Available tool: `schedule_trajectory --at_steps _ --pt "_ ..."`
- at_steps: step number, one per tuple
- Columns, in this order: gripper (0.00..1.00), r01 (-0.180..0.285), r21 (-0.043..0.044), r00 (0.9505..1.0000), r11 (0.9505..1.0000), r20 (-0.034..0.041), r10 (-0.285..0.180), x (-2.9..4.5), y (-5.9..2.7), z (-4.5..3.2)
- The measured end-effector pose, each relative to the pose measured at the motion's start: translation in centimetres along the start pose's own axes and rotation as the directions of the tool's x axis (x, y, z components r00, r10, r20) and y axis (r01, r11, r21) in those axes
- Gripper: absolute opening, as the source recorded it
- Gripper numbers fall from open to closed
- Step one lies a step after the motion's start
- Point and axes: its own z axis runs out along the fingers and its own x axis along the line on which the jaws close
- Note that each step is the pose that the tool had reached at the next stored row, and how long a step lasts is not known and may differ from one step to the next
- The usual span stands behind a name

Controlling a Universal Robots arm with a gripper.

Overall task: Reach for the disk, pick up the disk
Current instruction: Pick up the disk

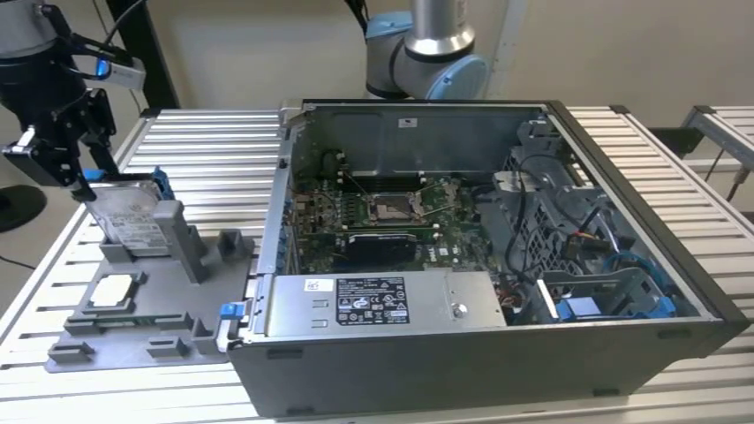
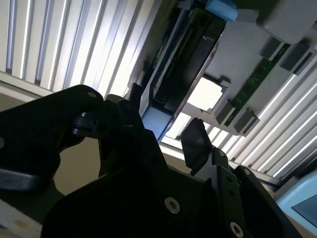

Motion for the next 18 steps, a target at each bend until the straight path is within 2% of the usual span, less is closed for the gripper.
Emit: schedule_trajectory --at_steps 9,18 --pt "1.0 0.0 0.0001 1.0 1.0 0.0001 0.0 -0.4 0.01 1.64" --pt "1.0 0.0 0.0001 1.0 1.0 0.0 0.0 -0.35 0.22 3.08"
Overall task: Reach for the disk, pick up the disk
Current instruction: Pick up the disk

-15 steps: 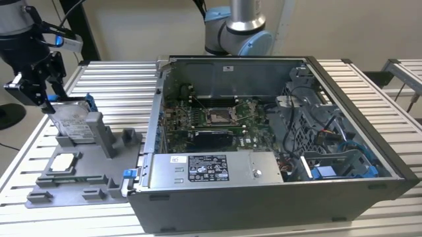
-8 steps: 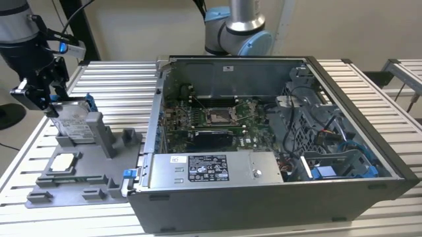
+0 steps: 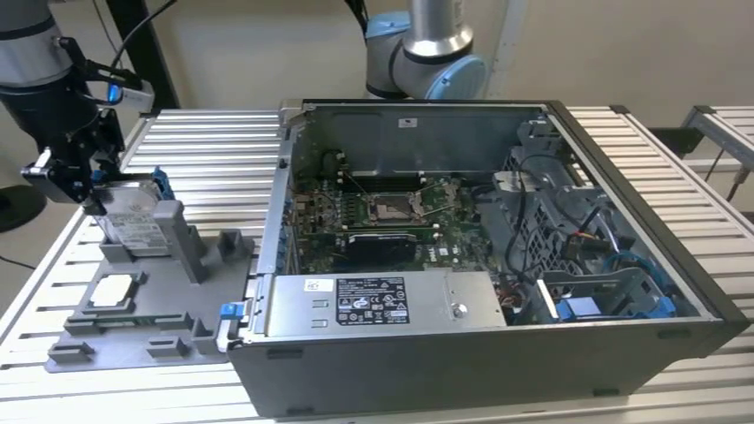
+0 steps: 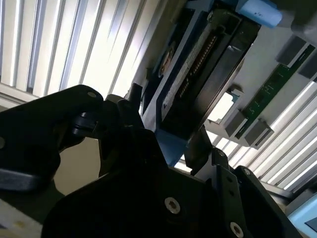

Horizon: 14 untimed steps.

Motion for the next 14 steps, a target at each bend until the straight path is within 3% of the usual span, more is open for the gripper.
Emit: schedule_trajectory --at_steps 14 --pt "1.0 0.001 -0.0001 1.0 1.0 -0.0001 -0.001 0.48 -0.04 1.28"
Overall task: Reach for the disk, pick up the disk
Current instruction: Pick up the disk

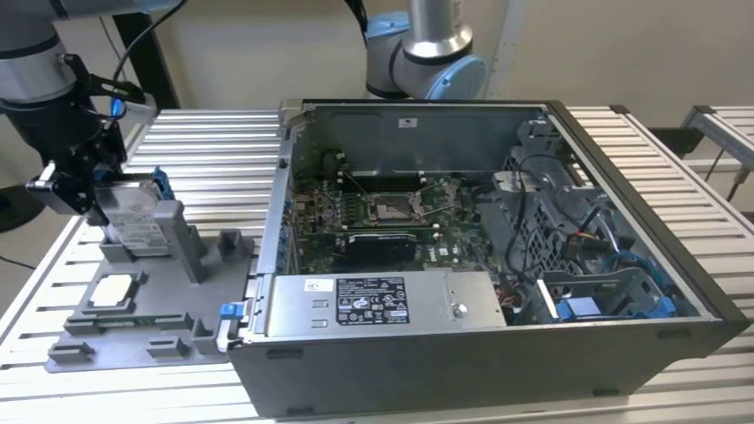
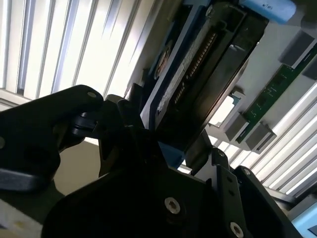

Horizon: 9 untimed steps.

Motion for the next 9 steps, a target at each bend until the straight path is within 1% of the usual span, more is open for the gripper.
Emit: schedule_trajectory --at_steps 2,9 --pt "1.0 0.001 0.0 1.0 1.0 0.0 -0.001 0.0 -0.01 0.2" --pt "1.0 0.001 0.0 1.0 1.0 0.0 -0.001 0.01 -0.01 0.36"
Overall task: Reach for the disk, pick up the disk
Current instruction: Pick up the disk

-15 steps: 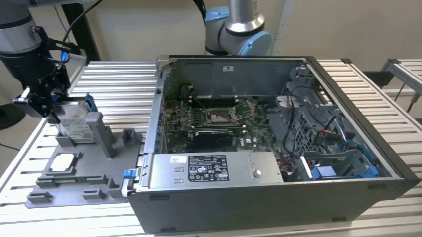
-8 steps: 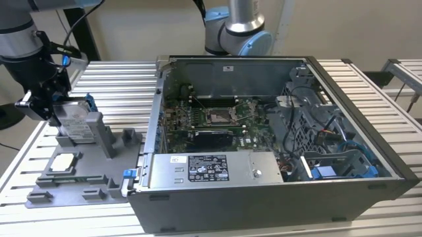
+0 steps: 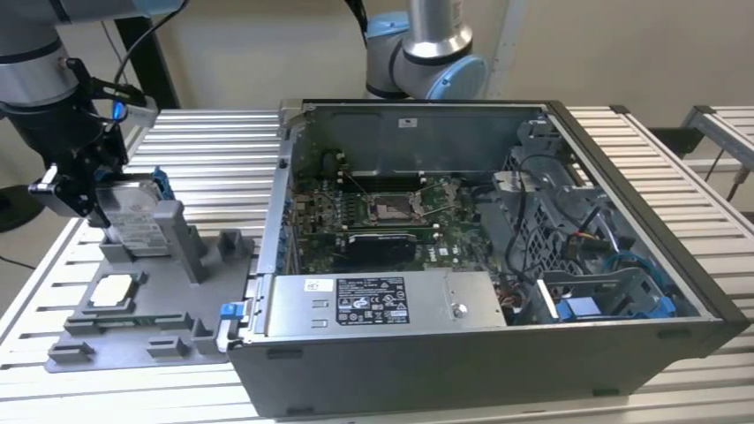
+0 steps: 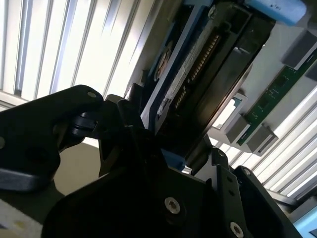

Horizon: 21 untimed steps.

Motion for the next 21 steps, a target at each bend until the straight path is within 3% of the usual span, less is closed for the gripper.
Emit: schedule_trajectory --at_steps 7,8,21 --pt "1.0 0.0 0.0 1.0 1.0 0.0 0.0 0.0 0.0 0.02" --pt "0.0 0.0 0.0 1.0 1.0 0.0 0.0 0.0 0.0 0.02" --pt "0.0 0.0 -0.0001 1.0 1.0 0.0 0.0 0.0 0.0 0.05"
